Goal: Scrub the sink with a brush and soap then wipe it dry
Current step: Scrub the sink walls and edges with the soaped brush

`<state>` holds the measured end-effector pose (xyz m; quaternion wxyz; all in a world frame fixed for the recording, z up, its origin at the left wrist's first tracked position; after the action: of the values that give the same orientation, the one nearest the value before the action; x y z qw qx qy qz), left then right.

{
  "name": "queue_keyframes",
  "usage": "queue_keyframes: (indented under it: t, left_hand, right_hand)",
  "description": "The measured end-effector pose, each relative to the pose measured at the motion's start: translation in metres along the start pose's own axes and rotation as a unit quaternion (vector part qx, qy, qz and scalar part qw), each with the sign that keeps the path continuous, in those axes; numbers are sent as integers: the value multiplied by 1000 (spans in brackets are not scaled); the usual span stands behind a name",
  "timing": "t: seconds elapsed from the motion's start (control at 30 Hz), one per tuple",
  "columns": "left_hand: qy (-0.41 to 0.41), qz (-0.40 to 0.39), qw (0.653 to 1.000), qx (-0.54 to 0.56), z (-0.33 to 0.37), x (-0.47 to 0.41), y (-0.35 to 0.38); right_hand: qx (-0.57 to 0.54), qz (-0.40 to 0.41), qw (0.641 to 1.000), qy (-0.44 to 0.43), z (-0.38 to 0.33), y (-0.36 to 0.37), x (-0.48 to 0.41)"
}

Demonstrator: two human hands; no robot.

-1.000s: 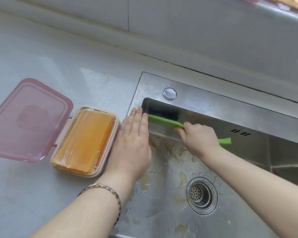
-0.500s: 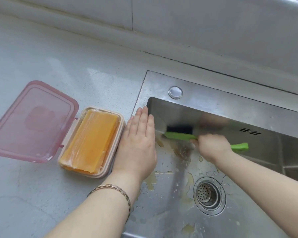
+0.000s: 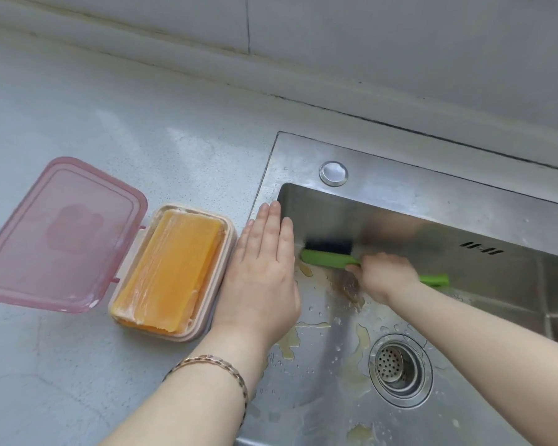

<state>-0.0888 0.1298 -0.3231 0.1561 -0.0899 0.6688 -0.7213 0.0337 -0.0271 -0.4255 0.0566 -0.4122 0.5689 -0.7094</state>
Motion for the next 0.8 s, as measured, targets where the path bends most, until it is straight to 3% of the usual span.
queue_keyframes:
  t: [0.1, 0.3, 0.43, 0.57, 0.8]
  left_hand:
    - [3, 9, 1000, -7, 0, -1, 0]
    - [-2, 11, 1000, -3, 0, 0, 1]
    - [-6, 10, 1000, -4, 0, -1, 0]
    - [0, 13, 1000, -10, 0, -1, -1]
    - [0, 6, 1000, -4, 0, 0, 0]
  right_hand:
    - [-8, 24, 999, -47, -27, -14, -21]
    - [8, -26, 999, 37, 22, 8, 19]
    - [-46, -26, 999, 0, -17, 4, -10]
    - [-68, -13, 997, 18, -17, 9, -4]
    - [-104, 178, 978, -19, -19, -55, 25]
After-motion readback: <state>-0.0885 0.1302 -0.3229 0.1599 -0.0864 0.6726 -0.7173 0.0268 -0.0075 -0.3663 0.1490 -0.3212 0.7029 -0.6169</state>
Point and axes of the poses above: each hand's wrist, its own x-axis away from the middle knuckle, its own y-axis out of the palm, z = x × y, the point moved 4 cm from there along -x, towards the middle knuckle, and after that the axes turned 9 degrees about -y, right-handed, at the moved point
